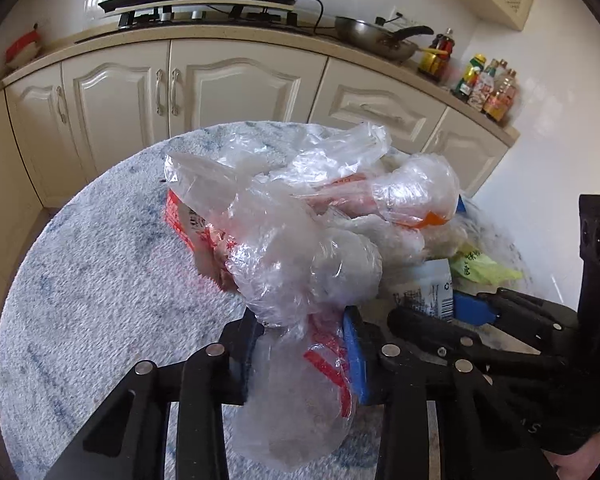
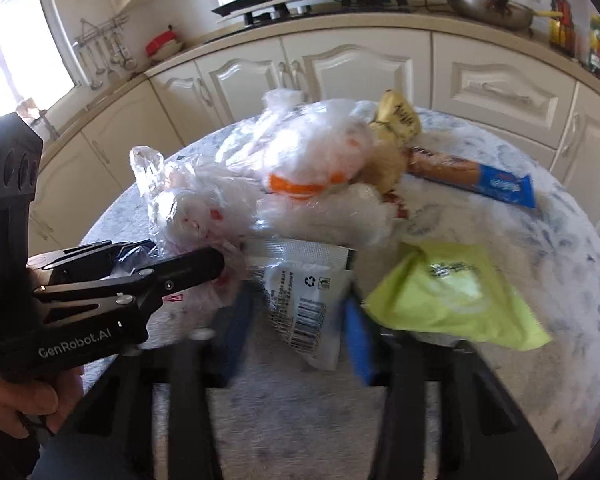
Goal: Collect trash
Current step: 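Grasp the white printed packet with the right tool while the left tool grasps the plastic bag bundle, then lift both held items off the table and carry them toward the light-blue bin, then open both tools over the light-blue bin to drop the bundle and packet, then move both open tools back over the table, then grasp the clear plastic wrap with the left tool while the right tool grasps the yellow-green snack bag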
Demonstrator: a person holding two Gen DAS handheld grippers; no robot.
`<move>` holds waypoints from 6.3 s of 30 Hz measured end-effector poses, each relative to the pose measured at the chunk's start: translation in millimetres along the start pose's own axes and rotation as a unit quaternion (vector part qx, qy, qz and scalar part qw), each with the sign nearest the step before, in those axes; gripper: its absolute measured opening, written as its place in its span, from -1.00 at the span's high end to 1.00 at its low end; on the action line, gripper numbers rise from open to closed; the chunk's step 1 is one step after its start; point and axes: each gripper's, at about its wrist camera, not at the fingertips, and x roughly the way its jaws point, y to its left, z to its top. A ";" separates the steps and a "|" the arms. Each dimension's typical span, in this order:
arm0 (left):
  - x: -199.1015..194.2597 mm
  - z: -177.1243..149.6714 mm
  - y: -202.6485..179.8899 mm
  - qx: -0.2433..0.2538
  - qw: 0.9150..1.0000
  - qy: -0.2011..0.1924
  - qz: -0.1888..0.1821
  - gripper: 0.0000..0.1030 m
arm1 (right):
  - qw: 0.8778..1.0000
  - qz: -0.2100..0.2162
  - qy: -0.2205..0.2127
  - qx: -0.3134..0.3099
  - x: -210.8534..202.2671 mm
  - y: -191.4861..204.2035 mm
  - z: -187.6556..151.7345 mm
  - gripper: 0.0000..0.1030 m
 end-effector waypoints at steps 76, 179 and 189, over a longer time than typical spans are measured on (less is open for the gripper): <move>0.6 -190.5 -489.5 0.375 0.883 0.150 -0.237 0.31 | 0.854 -0.226 -0.104 0.457 -311.9 -276.4 -359.1 0.64; -57.6 -47.4 -121.3 0.124 0.989 -0.040 0.066 -0.99 | 0.977 -0.157 -0.099 0.103 -139.3 -36.6 -0.7 -1.00; 19.0 -28.2 -119.7 0.120 0.992 0.017 0.021 0.43 | 0.980 -0.148 -0.070 0.113 -109.0 -52.0 3.2 -1.00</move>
